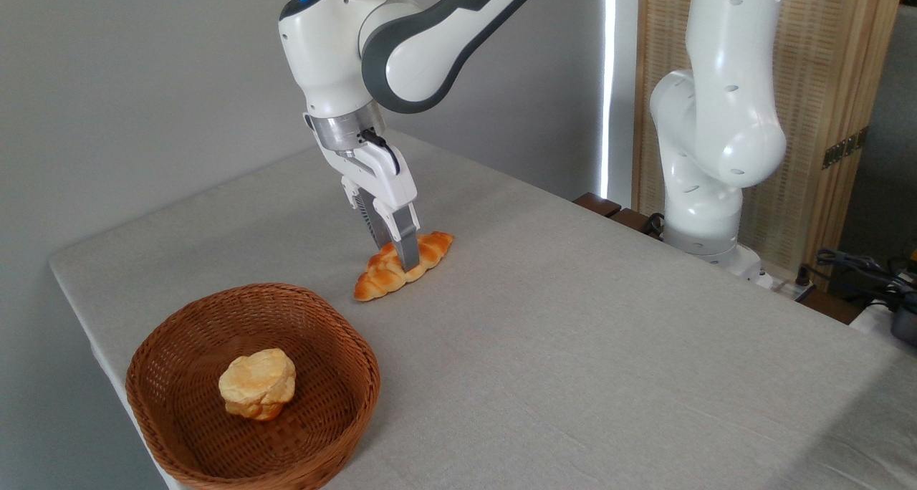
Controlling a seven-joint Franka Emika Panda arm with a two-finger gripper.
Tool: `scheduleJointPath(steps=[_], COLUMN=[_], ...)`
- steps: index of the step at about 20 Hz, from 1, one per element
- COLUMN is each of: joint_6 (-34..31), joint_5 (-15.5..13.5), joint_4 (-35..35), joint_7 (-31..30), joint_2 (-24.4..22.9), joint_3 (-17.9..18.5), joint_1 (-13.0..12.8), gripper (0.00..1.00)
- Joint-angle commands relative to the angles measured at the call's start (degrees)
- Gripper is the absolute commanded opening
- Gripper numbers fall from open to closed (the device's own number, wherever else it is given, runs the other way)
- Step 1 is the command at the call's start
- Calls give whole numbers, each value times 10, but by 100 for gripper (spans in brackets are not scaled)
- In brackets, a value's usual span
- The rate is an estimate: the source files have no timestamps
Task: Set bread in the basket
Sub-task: 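Close the gripper around the middle of the croissant roll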
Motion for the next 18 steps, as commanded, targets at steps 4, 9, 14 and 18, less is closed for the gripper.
scheduleJointPath(steps=[4,9,14,18], joint_6=[5,-12,-38,-40], joint_5=[7,7,7,6], joint_4=[5,30,38,70], joint_7=[0,2,1,2], joint_2=[-2,-9,-22,-24], joint_3=[3,12,18,45], joint_1=[-1,4,4,4], gripper=[50,51,51,51])
